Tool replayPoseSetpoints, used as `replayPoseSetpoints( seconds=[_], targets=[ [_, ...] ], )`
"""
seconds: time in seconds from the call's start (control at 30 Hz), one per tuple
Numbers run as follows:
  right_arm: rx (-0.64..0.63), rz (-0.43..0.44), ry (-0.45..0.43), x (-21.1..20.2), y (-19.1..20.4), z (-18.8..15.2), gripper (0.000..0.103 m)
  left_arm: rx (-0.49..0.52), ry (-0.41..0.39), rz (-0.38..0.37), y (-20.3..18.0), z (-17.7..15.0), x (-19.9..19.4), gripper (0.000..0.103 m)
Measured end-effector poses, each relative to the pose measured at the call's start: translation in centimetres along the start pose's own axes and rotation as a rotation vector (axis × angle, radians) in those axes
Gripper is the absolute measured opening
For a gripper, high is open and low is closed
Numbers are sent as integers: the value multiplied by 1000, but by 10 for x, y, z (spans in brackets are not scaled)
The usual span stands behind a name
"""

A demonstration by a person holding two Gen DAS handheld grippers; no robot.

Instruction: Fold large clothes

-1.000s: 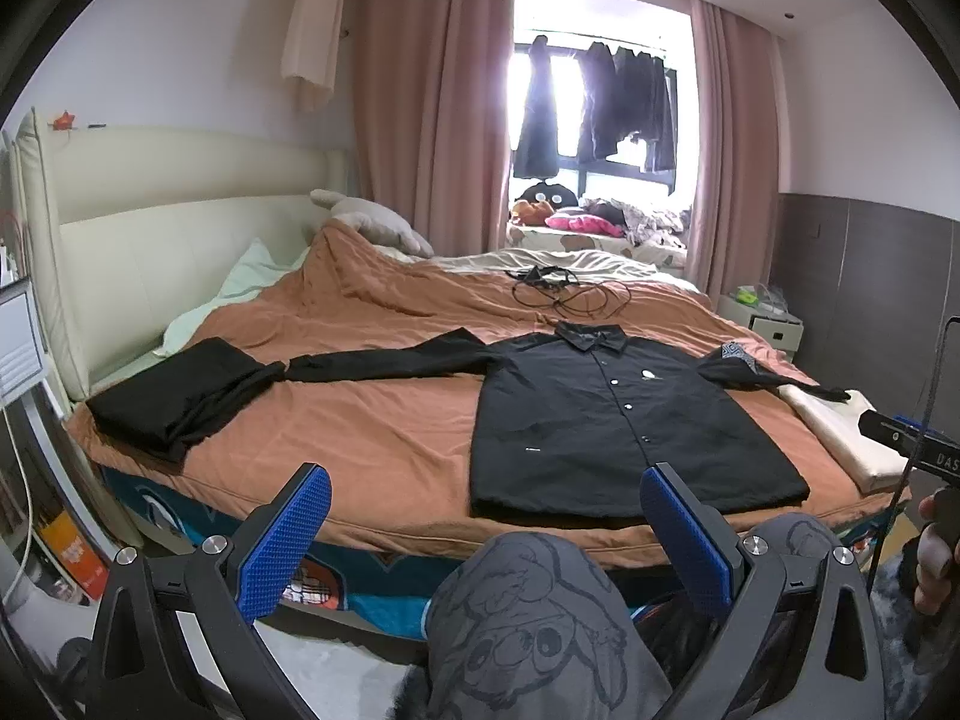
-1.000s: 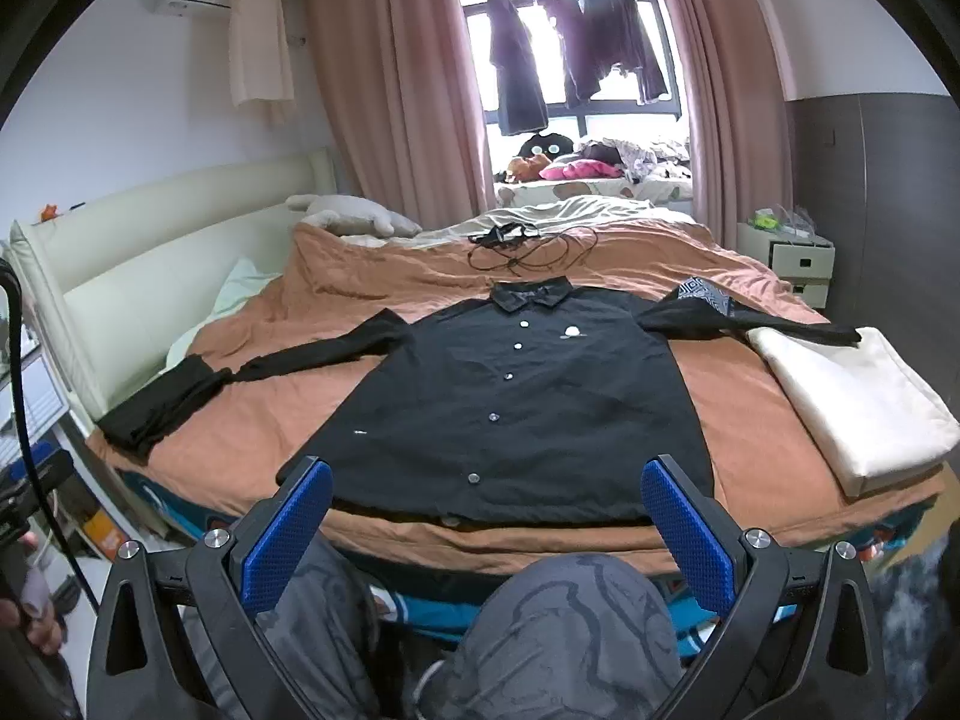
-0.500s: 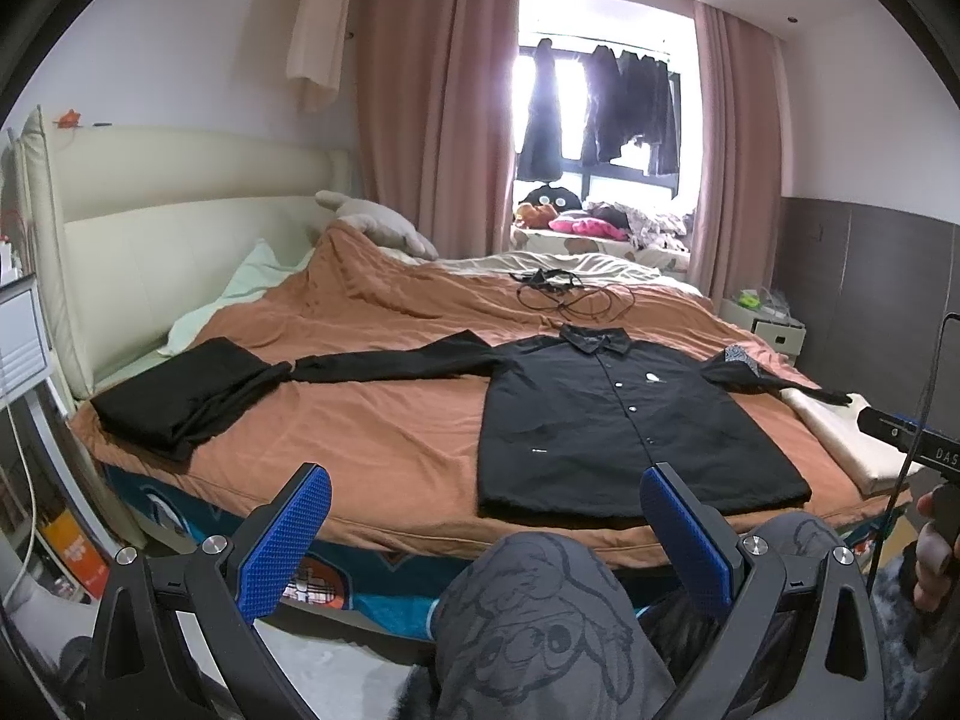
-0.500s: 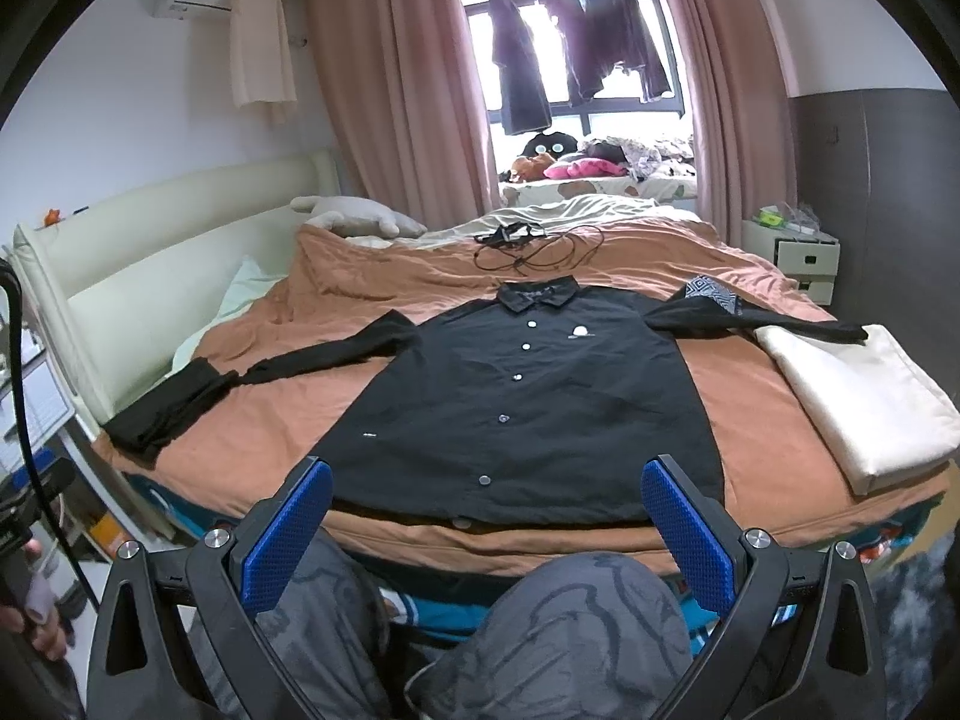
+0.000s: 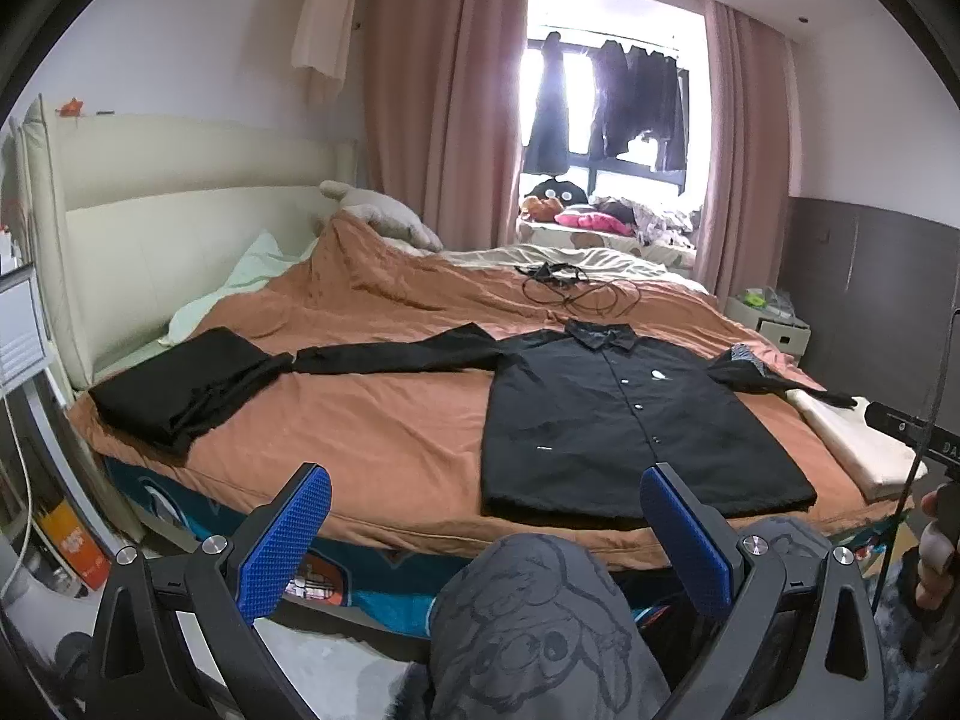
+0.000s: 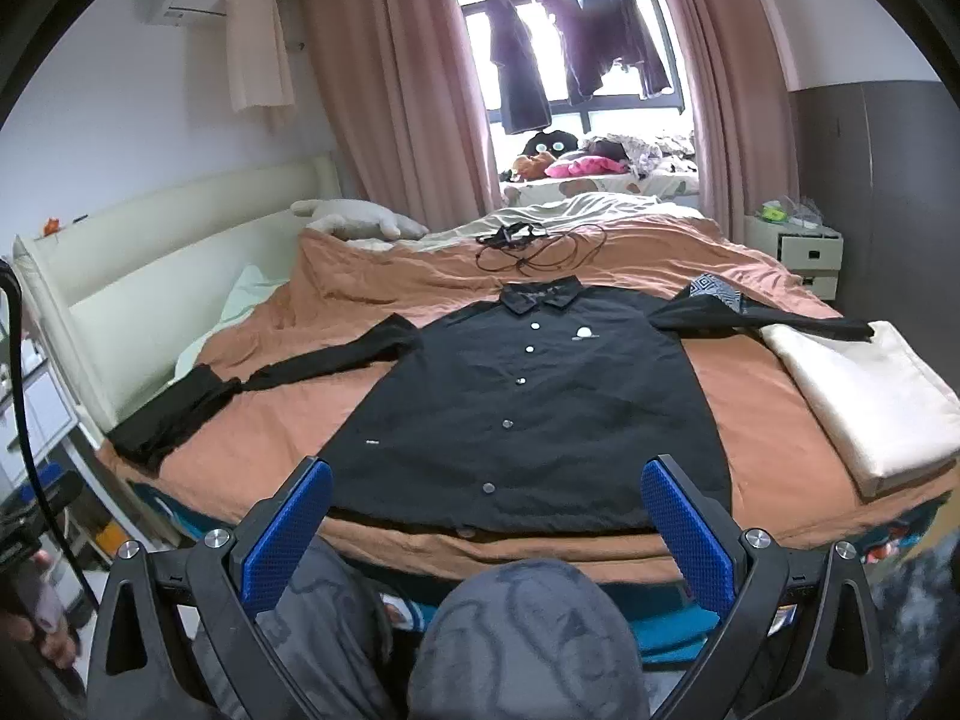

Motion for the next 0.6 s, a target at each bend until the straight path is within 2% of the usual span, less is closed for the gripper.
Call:
replayPoseSetpoints(
  seconds=[0.3,0.5,0.6],
  targets=[
    [15,19,39,39,-11,10,103,6,31,24,-6,3,32,103],
    [-34,-24,33,70,-13,18,103,-11,41,57,-9,8,62,103],
    [-16,10,39,88,-18,21,103,-14,43,73,-11,10,76,103]
  ],
)
Point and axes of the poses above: each gripper's, at about its wrist camera, not at the fingertips, and x roughly the way its jaws point, y to its left, z to its top, the point moved 2 cm from there along x, roughly the way its jaws point, and after that the axes turned 12 degrees about -x, right-handed, at the moved point
